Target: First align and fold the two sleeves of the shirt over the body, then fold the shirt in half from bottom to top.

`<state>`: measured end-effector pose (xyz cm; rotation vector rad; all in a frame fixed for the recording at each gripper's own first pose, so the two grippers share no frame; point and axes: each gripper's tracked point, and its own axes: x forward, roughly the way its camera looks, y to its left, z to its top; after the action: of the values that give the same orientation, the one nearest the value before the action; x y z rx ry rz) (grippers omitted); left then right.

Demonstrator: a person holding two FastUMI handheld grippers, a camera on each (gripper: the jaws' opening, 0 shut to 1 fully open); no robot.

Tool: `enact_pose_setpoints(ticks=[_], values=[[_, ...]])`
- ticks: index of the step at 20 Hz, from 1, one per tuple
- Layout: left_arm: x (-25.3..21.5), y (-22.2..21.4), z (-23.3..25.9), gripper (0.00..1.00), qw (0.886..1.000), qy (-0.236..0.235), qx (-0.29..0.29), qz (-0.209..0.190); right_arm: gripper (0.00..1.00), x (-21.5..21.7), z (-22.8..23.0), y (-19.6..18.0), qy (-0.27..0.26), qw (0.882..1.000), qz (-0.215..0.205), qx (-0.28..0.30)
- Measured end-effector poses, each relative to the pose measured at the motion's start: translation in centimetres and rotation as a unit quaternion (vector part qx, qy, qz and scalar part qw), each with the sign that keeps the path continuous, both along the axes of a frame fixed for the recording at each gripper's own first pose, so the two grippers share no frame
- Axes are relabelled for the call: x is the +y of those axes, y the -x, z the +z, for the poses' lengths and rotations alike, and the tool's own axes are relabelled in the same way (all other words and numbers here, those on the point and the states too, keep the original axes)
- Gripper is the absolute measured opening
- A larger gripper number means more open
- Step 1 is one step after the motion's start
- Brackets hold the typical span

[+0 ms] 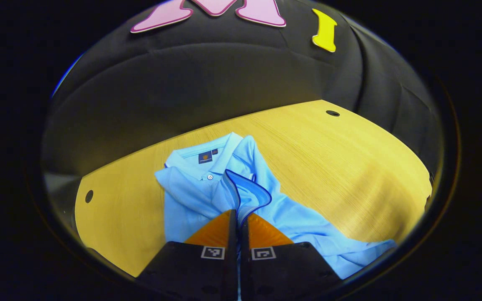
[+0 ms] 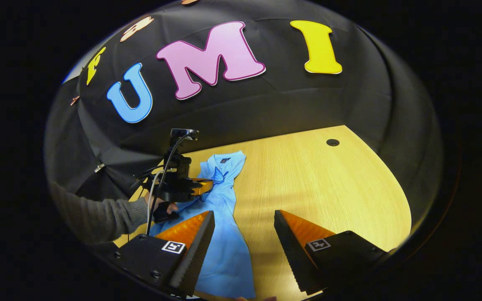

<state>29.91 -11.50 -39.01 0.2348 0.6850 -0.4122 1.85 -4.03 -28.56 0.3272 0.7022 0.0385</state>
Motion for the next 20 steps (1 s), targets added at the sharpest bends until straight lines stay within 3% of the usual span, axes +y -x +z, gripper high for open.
enact_pose_setpoints(ticks=[2,3,7,10,13,20], values=[[-0.4,0.0,0.0,0.15,1.0,0.008,0.004,0.001,0.89,-0.1,0.0,0.2,0.001,1.0,-0.002,0.0],[-0.7,0.2,0.2,0.24,1.0,0.013,0.006,-0.001,0.89,-0.2,-0.1,0.3,0.002,1.0,-0.002,0.0],[-0.3,-0.1,0.1,0.86,1.0,-0.019,-0.013,0.001,0.89,-0.2,0.1,0.5,0.002,1.0,-0.006,0.006],[0.6,0.1,1.5,0.88,0.999,-0.028,-0.039,0.014,0.89,-0.1,-0.5,1.3,-0.002,1.0,-0.009,0.014],[2.3,2.3,5.1,0.88,0.997,-0.006,-0.062,0.035,0.92,0.1,-1.1,3.0,0.003,1.0,-0.004,0.031],[9.3,15.5,11.7,0.89,0.995,0.018,-0.071,0.068,0.97,2.0,-2.9,9.2,0.042,0.995,0.035,0.084]])
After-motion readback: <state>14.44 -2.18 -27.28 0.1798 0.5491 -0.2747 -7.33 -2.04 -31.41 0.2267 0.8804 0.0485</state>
